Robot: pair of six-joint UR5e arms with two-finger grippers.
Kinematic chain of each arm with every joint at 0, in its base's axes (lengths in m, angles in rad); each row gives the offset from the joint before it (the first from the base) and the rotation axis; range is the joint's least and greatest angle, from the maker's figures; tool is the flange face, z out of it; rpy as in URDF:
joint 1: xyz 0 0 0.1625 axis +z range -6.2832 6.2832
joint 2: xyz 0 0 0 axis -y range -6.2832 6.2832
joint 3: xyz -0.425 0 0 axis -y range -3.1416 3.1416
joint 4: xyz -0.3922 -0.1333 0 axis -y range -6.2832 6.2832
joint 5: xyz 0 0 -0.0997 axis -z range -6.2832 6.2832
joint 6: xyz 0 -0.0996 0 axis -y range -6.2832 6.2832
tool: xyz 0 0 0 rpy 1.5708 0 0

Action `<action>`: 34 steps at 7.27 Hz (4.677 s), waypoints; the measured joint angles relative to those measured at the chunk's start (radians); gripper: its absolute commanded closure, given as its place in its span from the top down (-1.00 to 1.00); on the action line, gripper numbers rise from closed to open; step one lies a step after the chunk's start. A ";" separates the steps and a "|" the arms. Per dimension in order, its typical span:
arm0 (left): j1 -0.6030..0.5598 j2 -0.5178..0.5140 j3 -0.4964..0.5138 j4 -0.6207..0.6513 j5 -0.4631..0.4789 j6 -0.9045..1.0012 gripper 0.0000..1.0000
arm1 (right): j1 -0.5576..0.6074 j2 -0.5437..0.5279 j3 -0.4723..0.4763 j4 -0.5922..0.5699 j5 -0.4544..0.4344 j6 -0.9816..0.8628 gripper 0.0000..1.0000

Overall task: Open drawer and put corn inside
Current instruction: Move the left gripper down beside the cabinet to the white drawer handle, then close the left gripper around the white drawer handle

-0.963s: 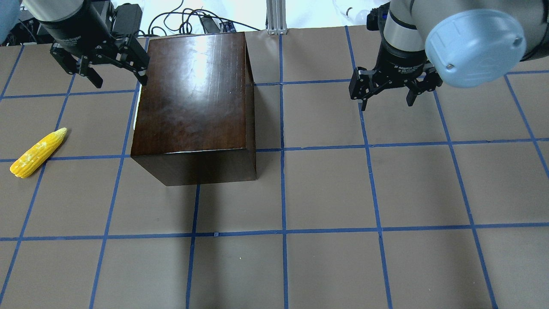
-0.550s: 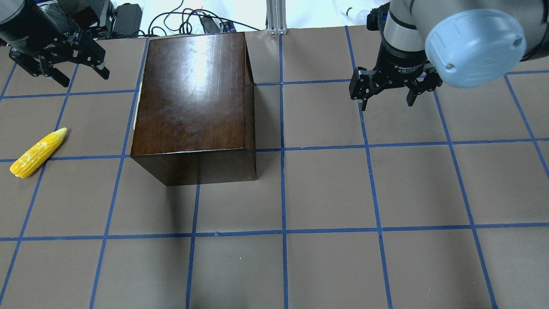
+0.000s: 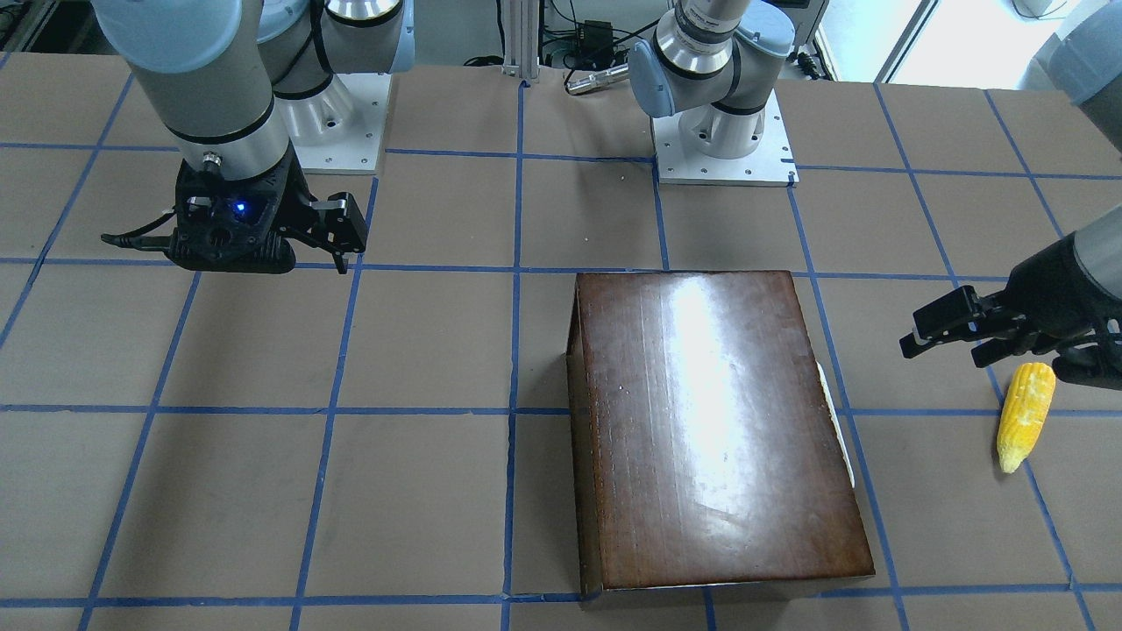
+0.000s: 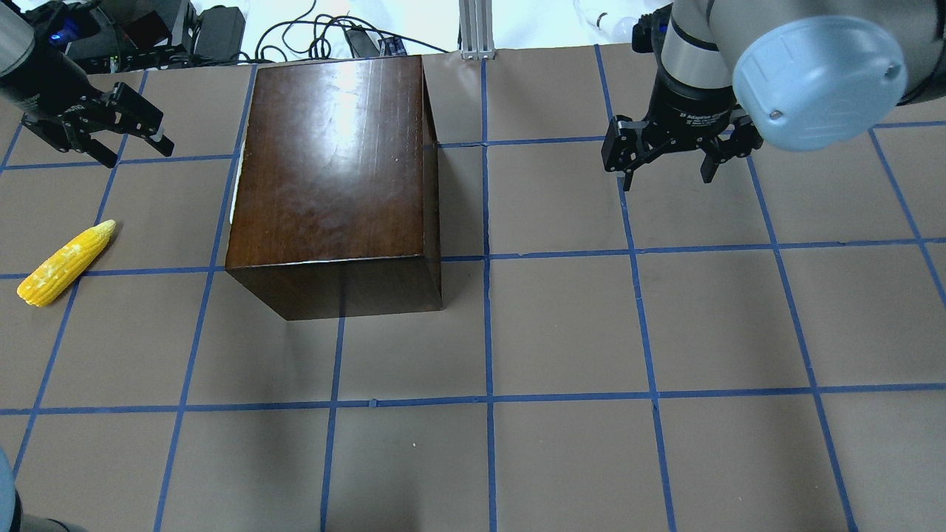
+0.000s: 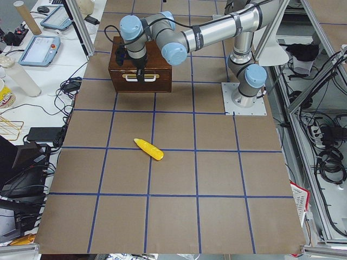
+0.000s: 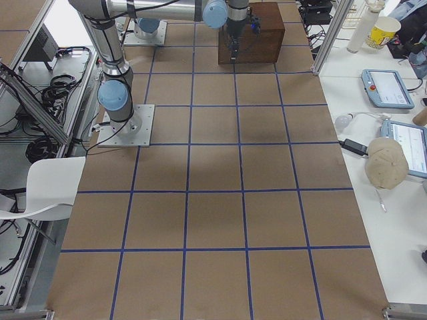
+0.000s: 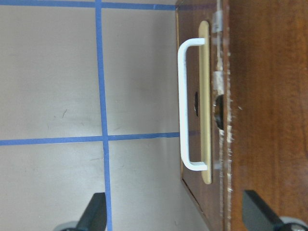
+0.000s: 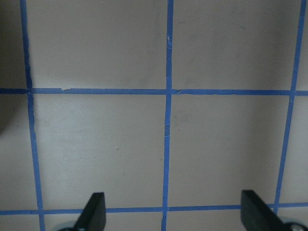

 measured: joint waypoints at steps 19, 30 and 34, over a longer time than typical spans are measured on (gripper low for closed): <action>-0.014 -0.158 -0.142 0.219 -0.243 0.051 1.00 | 0.000 0.001 0.000 0.000 0.002 0.000 1.00; -0.006 -0.182 -0.143 0.240 -0.216 0.055 1.00 | 0.000 0.000 0.000 0.000 0.002 0.000 1.00; -0.006 -0.190 -0.138 0.244 -0.212 0.056 1.00 | 0.000 0.001 0.000 0.000 0.002 0.000 1.00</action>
